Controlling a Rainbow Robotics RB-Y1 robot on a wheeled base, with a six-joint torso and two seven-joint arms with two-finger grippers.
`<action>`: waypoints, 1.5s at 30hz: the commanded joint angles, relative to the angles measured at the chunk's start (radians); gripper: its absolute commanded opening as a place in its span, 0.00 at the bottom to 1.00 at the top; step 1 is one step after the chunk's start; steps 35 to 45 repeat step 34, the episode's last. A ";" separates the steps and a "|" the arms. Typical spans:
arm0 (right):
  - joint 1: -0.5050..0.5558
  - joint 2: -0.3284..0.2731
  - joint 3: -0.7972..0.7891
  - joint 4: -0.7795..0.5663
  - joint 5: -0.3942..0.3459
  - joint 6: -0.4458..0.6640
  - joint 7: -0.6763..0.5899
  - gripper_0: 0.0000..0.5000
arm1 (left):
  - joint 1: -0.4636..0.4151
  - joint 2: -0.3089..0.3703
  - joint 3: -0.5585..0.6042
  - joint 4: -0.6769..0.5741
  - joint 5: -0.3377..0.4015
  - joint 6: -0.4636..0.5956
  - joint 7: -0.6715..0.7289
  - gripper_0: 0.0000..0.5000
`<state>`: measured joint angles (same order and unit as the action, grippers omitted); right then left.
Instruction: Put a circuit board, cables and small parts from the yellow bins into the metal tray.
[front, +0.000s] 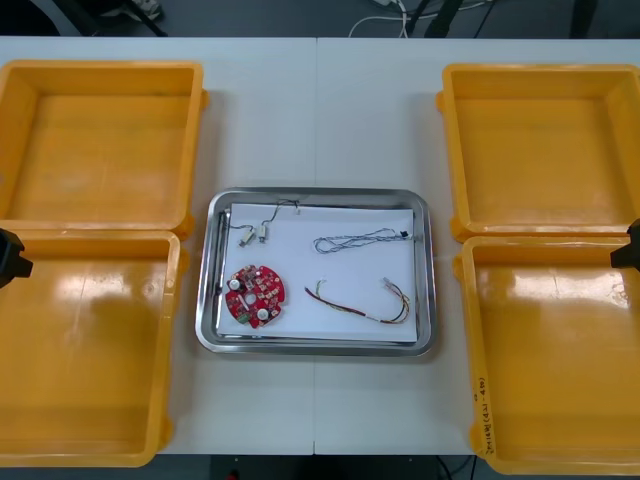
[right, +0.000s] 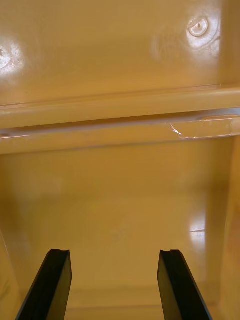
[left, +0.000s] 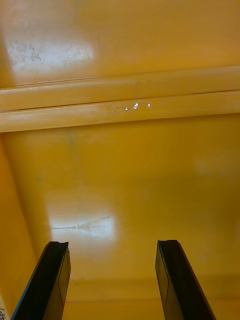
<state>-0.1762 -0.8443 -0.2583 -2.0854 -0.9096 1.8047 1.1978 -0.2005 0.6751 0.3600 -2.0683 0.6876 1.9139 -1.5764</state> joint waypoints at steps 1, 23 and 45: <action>0.009 -0.039 -0.035 -0.025 0.003 0.004 -0.001 1.00 | 0.013 0.043 -0.003 -0.033 -0.010 0.006 0.099 1.00; 0.009 -0.039 -0.035 -0.025 0.003 0.004 -0.001 1.00 | 0.013 0.043 -0.003 -0.033 -0.010 0.006 0.099 1.00; 0.009 -0.039 -0.035 -0.025 0.003 0.004 -0.001 1.00 | 0.013 0.043 -0.003 -0.033 -0.010 0.006 0.099 1.00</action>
